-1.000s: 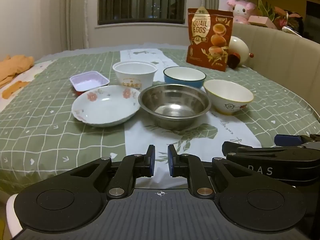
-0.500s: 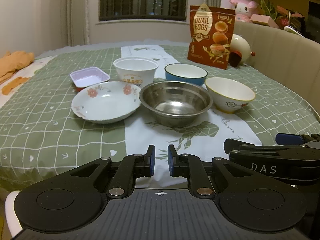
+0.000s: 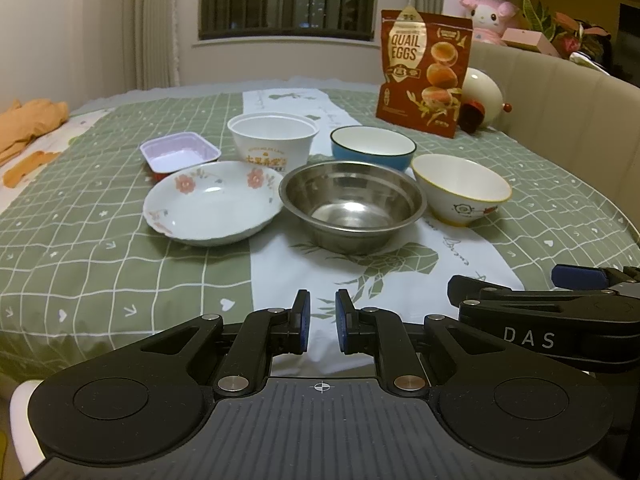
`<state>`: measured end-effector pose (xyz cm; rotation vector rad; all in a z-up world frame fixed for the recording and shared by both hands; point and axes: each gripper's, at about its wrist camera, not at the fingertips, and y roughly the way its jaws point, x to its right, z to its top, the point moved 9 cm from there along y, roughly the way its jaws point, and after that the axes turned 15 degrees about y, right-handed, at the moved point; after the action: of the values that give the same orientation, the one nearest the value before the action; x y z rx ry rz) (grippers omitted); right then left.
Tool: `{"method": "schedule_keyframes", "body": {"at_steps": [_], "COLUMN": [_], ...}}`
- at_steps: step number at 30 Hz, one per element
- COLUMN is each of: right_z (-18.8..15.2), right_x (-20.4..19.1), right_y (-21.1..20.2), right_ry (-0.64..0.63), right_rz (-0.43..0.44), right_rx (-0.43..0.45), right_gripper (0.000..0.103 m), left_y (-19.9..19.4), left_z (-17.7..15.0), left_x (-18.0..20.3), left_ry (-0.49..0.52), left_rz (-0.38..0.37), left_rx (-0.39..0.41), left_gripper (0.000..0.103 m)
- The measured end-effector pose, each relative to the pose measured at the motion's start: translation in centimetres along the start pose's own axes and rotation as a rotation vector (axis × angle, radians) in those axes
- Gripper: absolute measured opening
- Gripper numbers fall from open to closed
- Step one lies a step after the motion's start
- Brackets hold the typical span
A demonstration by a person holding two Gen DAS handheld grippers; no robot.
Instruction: Organize plates and bowls
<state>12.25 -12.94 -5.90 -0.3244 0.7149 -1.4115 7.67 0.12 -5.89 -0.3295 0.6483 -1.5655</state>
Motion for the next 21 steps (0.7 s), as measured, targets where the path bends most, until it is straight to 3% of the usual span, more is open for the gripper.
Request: {"method": "schedule_keyframes", "body": {"at_steps": [21], "right_z": [0.08], "right_x": [-0.24], "right_y": [-0.06], "right_ry": [-0.003], "right_rz": [0.002], "right_rx": [0.002], "right_gripper": [0.103], "left_y": [-0.04], "left_z": [0.07], "left_x": [0.01], "left_ry": [-0.002], "left_rz": [-0.001], "left_rx": [0.0], "left_gripper": [0.016]}}
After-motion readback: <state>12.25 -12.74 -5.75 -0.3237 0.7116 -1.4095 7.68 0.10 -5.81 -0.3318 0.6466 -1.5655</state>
